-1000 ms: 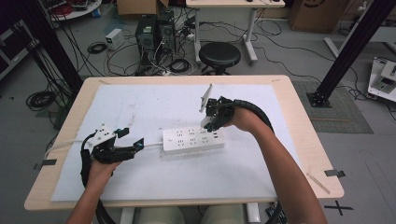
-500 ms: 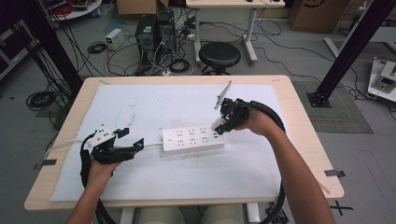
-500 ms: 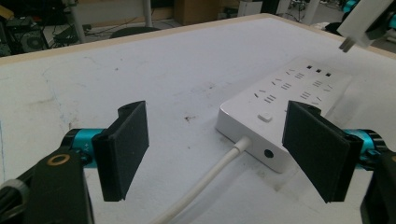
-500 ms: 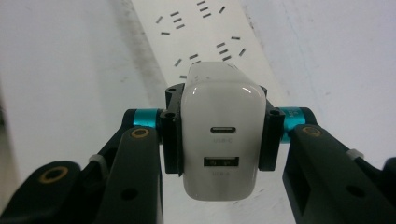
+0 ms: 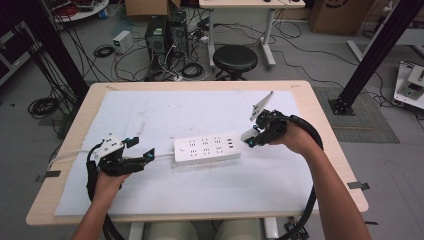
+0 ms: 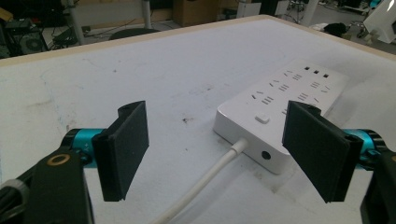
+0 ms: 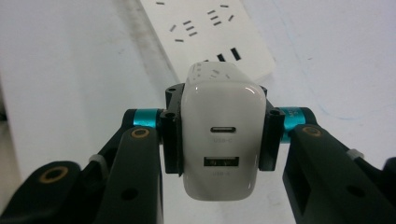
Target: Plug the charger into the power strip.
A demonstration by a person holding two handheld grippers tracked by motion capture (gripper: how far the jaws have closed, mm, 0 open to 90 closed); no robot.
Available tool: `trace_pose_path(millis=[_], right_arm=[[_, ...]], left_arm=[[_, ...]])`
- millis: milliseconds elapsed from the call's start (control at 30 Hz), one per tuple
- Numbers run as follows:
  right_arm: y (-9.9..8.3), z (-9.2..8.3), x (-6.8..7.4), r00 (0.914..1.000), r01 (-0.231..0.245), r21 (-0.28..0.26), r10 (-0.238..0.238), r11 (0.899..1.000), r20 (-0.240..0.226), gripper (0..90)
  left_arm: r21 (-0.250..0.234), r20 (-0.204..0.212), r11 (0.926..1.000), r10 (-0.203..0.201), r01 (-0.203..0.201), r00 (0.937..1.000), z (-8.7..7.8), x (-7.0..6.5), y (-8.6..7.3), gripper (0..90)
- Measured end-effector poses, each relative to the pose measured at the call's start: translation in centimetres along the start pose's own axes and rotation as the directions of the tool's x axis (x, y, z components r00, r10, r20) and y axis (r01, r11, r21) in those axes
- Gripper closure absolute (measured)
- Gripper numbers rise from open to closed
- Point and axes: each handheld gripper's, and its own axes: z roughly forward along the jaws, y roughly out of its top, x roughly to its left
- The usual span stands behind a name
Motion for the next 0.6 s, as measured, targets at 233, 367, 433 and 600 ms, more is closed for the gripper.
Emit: trace_pose_path(millis=[233,367,433,600], right_arm=[[1.9,0.5,-0.6,0.9963,0.075,0.055,-0.078,0.996,0.037,63.0],[3.2,0.9,-1.0,0.9937,0.102,0.073,-0.105,0.992,0.038,63.0],[3.7,1.2,-1.1,0.9926,0.114,0.079,-0.117,0.99,0.034,63.0],[5.0,2.0,-1.3,0.99,0.138,0.077,-0.14,0.987,0.018,63.0]], left_arm=[[0.005,0.001,1.0,0.005,-0.005,1.0,0.0,-0.1,-0.1,22.8],[0.001,0.001,1.0,-0.002,0.002,1.0,0.1,0.0,-0.1,22.8],[0.004,0.001,1.0,0.0,0.0,1.0,0.1,0.0,-0.1,22.8],[0.002,0.003,1.0,0.002,-0.002,1.0,0.2,0.0,0.0,22.8]])
